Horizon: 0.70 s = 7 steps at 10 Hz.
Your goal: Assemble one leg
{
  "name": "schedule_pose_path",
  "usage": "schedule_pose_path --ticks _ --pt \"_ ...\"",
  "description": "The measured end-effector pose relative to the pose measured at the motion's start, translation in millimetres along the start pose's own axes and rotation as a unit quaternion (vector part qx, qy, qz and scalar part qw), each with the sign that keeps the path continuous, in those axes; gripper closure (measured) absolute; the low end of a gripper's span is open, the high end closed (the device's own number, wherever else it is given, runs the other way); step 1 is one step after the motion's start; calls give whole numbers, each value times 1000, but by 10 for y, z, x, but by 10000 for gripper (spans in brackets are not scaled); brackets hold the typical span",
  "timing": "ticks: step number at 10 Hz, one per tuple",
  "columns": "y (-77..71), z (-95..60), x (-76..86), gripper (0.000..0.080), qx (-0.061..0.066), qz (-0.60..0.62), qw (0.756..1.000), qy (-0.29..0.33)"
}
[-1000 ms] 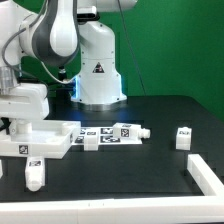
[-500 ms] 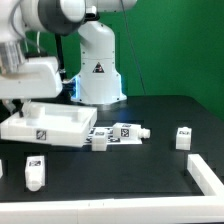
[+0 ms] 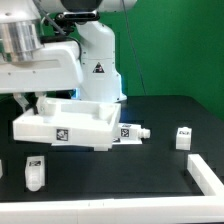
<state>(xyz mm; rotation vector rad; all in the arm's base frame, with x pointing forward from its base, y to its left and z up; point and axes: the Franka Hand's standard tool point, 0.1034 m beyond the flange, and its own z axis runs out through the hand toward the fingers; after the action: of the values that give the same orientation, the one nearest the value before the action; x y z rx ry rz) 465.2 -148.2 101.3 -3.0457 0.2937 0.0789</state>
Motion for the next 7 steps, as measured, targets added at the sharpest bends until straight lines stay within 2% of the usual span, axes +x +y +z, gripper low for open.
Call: schedule_pose_path --ticks 1,5,6,7 --pt "-50 63 96 744 -4 -63 998 9" --pt "-43 102 65 744 -4 -62 998 4" --pt "-97 107 104 744 -7 -48 999 3" --pt "-315 111 270 744 -11 -49 999 8"
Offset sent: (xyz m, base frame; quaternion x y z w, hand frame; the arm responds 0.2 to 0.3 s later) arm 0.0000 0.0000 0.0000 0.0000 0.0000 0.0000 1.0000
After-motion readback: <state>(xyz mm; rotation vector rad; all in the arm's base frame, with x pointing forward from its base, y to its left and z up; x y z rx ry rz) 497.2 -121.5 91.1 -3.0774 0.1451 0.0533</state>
